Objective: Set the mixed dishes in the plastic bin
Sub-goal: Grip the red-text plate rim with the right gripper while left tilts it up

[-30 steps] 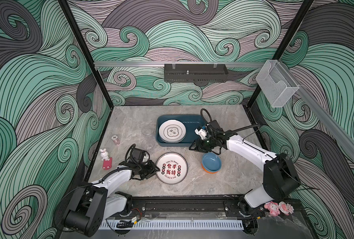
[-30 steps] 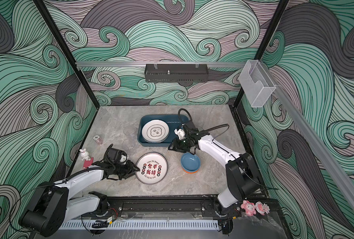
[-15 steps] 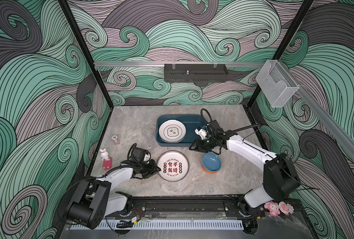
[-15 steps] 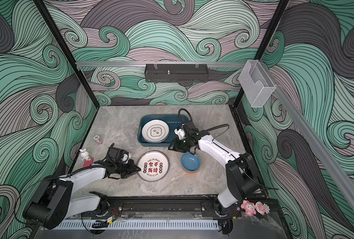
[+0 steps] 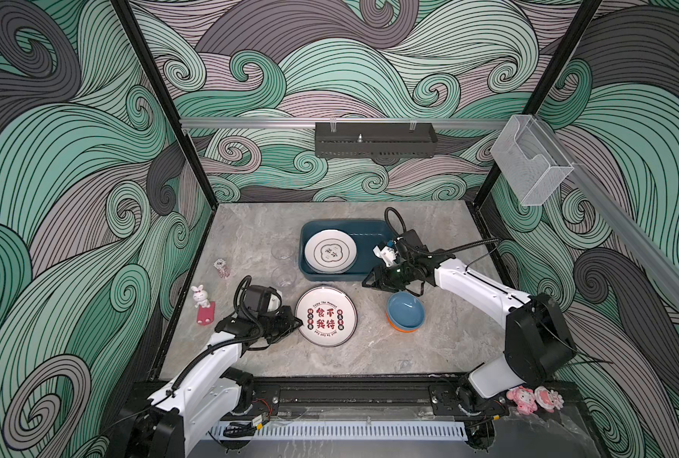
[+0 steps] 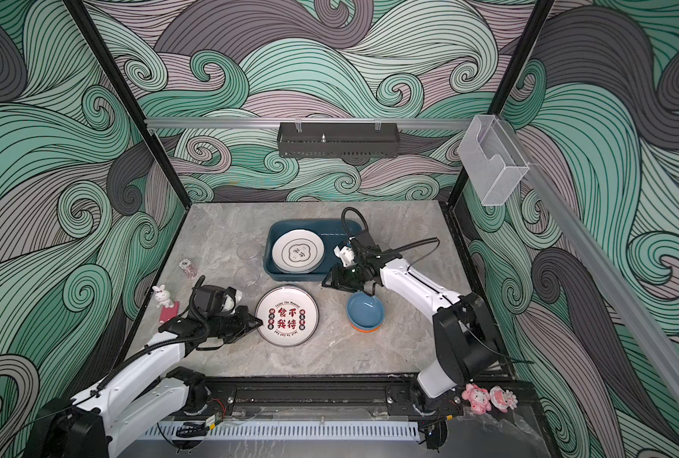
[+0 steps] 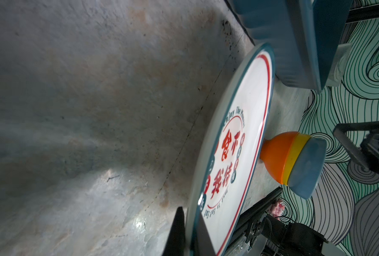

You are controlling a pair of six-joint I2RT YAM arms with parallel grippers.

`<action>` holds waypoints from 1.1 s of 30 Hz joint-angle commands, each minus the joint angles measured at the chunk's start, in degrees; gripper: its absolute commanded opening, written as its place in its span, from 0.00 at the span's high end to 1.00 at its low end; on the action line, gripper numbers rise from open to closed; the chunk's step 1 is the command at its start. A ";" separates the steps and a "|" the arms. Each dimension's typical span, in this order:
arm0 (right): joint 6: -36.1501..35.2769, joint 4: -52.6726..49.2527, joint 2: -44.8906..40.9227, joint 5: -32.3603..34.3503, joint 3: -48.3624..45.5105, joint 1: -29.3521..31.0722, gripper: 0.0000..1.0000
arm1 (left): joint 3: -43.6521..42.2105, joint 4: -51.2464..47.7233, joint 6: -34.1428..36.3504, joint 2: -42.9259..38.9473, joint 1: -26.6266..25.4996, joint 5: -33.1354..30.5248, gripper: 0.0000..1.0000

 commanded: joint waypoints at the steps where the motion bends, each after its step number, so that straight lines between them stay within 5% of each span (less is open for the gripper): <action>1: 0.43 0.07 -0.77 -0.77 1.67 0.24 0.56 | 3.66 -3.40 -1.05 -2.70 0.25 0.81 1.00; 33: 5.18 6.68 -0.67 -7.54 2.30 1.02 0.58 | 14.02 4.34 -9.40 -1.91 0.25 5.88 1.00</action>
